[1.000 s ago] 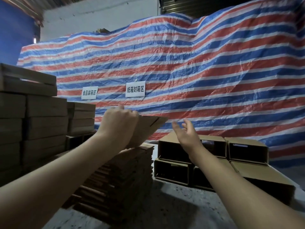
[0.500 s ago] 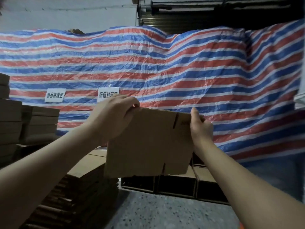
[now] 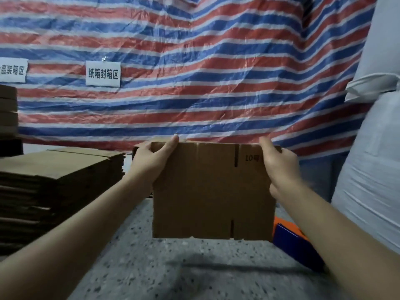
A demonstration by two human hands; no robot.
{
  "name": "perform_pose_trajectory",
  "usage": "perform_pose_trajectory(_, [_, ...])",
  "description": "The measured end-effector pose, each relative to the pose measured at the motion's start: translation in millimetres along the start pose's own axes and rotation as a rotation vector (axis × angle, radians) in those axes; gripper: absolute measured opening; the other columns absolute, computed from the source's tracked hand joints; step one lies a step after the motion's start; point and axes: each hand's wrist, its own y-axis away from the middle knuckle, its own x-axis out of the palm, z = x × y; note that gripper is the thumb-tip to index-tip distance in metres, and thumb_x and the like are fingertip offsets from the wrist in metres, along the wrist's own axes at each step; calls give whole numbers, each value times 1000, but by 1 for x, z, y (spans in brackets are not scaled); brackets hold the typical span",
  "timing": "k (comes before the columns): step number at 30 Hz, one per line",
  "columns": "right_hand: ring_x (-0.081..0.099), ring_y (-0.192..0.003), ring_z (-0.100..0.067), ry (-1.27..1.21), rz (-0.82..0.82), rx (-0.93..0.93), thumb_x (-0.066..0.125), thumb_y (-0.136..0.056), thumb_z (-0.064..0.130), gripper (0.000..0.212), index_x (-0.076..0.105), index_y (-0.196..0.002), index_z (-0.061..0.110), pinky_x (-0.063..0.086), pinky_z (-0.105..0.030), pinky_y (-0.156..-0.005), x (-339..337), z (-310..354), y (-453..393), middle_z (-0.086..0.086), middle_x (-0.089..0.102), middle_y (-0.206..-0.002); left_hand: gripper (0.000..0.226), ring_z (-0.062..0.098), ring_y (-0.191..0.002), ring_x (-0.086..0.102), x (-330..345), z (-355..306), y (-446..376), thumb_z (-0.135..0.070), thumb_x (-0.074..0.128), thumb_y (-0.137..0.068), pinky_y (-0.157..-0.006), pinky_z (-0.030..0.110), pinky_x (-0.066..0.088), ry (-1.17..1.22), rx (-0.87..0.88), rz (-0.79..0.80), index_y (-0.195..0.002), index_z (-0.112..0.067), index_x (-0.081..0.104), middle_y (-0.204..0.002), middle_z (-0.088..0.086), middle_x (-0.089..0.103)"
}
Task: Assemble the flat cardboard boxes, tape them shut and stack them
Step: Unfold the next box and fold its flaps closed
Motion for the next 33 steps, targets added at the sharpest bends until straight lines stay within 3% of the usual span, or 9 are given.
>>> perform_pose_trajectory(3, [73, -78, -24, 15, 25, 72, 65, -88, 54, 41, 70, -90, 14, 60, -41, -69, -4, -35, 11, -10, 76, -85, 65, 21, -90, 71, 0, 29, 6, -75, 71, -59, -79, 41, 59, 14, -63, 13, -97, -22, 72, -93, 4, 75])
perform_pose_trajectory(6, [72, -82, -30, 40, 23, 84, 63, -91, 54, 45, 69, -90, 9, 60, -48, -81, 0, -57, 21, -17, 75, -89, 53, 24, -87, 70, 2, 49, 7, -69, 67, -74, -72, 38, 58, 59, -135, -42, -91, -19, 71, -88, 6, 73])
perform_pose_trajectory(12, [70, -83, -34, 74, 5, 52, 58, -93, 55, 50, 67, -89, 6, 57, -54, -84, 7, -65, 21, -19, 72, -88, 36, 23, -86, 63, 13, 61, 0, -56, 62, -88, -67, 36, 49, 108, -161, -122, -86, -20, 65, -88, 7, 66])
perform_pose_trajectory(19, [70, -90, -36, 21, 37, 58, 62, -92, 51, 46, 69, -95, 6, 56, -55, -89, 13, -68, 0, -23, 72, -95, 42, 21, -79, 70, 8, 64, -28, -59, 66, -82, -59, 31, 51, 45, -233, 35, -91, -19, 69, -72, 1, 75])
perform_pose_trajectory(22, [71, -86, -34, -14, 51, 56, 64, -93, 47, 39, 70, -92, 9, 58, -54, -87, 12, -77, -6, -19, 73, -87, 41, 25, -84, 72, 0, 62, -38, -55, 69, -82, -75, 37, 56, -17, -239, 159, -88, -15, 77, -86, 8, 76])
perform_pose_trajectory(25, [72, -82, -33, -36, 48, 43, 64, -92, 49, 39, 69, -89, 11, 60, -51, -82, 14, -81, -9, -16, 73, -82, 32, 19, -73, 73, -2, 58, -40, -48, 66, -88, -68, 33, 55, -46, -217, 207, -86, -18, 78, -83, 7, 76])
perform_pose_trajectory(29, [70, -83, -37, -3, 12, -11, 61, -90, 60, 51, 65, -92, 8, 58, -58, -83, 19, -87, -5, -22, 70, -89, 33, 19, -79, 69, 6, 52, -33, -40, 59, -95, -65, 31, 54, 26, -239, 197, -110, -13, 68, -96, 8, 72])
perform_pose_trajectory(31, [70, -90, -35, -18, 34, 3, 62, -91, 58, 46, 65, -98, 12, 57, -59, -86, 18, -87, -5, -21, 71, -96, 35, 26, -89, 68, 7, 46, -28, -34, 58, -95, -76, 38, 57, 30, -249, 203, -117, -8, 65, -108, 15, 71])
perform_pose_trajectory(33, [71, -84, -30, -57, 95, 36, 63, -92, 51, 35, 65, -92, 16, 60, -52, -80, 15, -84, -8, -16, 72, -89, 37, 36, -106, 66, 9, 40, -23, -29, 56, -95, -93, 49, 54, 24, -263, 213, -122, -5, 64, -118, 20, 68])
